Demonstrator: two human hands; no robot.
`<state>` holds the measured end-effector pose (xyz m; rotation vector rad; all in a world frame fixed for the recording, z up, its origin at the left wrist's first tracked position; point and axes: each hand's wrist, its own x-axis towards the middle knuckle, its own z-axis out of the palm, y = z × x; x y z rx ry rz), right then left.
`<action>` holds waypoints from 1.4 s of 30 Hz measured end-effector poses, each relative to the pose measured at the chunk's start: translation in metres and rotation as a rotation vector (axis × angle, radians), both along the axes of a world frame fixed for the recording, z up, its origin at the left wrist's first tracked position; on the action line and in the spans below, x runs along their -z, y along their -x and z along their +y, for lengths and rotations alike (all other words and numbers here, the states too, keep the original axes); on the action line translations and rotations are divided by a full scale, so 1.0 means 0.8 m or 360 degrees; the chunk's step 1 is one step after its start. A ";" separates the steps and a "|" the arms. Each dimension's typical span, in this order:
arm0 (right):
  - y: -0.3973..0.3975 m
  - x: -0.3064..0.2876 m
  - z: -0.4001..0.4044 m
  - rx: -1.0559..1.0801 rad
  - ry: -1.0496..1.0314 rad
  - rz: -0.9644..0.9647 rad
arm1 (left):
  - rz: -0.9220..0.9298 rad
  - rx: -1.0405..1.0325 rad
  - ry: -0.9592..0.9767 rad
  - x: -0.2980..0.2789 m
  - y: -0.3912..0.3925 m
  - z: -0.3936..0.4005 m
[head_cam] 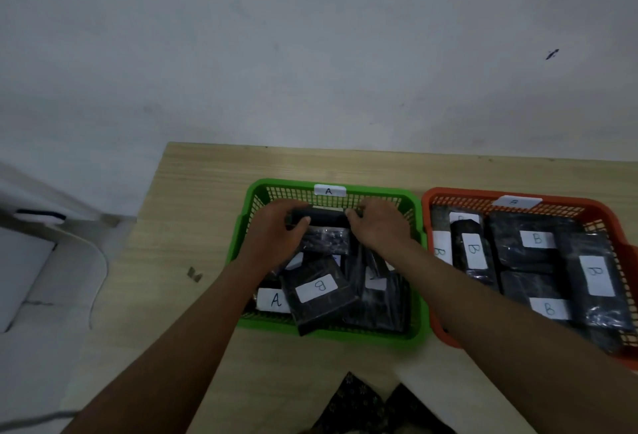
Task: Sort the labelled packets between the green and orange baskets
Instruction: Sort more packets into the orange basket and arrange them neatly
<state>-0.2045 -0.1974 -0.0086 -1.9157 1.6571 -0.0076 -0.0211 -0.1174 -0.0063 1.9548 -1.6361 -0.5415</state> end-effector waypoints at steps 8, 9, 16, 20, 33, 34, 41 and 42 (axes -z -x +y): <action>-0.024 0.019 -0.009 0.0473 -0.0304 -0.0053 | 0.0087 -0.0354 -0.0534 0.015 -0.016 -0.031; -0.023 0.019 -0.010 0.0512 -0.0330 -0.0126 | 0.0128 -0.0386 -0.0571 0.017 -0.017 -0.034; -0.006 0.012 -0.008 0.0565 -0.0399 -0.0666 | 0.0570 -0.0618 -0.0552 0.027 -0.022 -0.038; 0.011 0.007 -0.007 0.0604 -0.0289 -0.0983 | 0.0787 -0.0617 -0.0397 0.014 -0.022 -0.032; 0.199 -0.025 0.041 0.1110 0.0098 -0.1355 | 0.0594 0.0026 -0.0187 -0.026 0.165 -0.059; 0.218 -0.023 0.049 0.1193 0.0123 -0.1368 | 0.0500 0.0128 -0.0165 -0.026 0.184 -0.062; 0.306 0.000 0.080 0.1469 0.0304 -0.1110 | 0.0032 0.0614 -0.0128 -0.010 0.272 -0.118; 0.315 0.007 0.080 0.1439 0.0295 -0.1069 | -0.0030 0.0643 -0.0152 -0.004 0.282 -0.129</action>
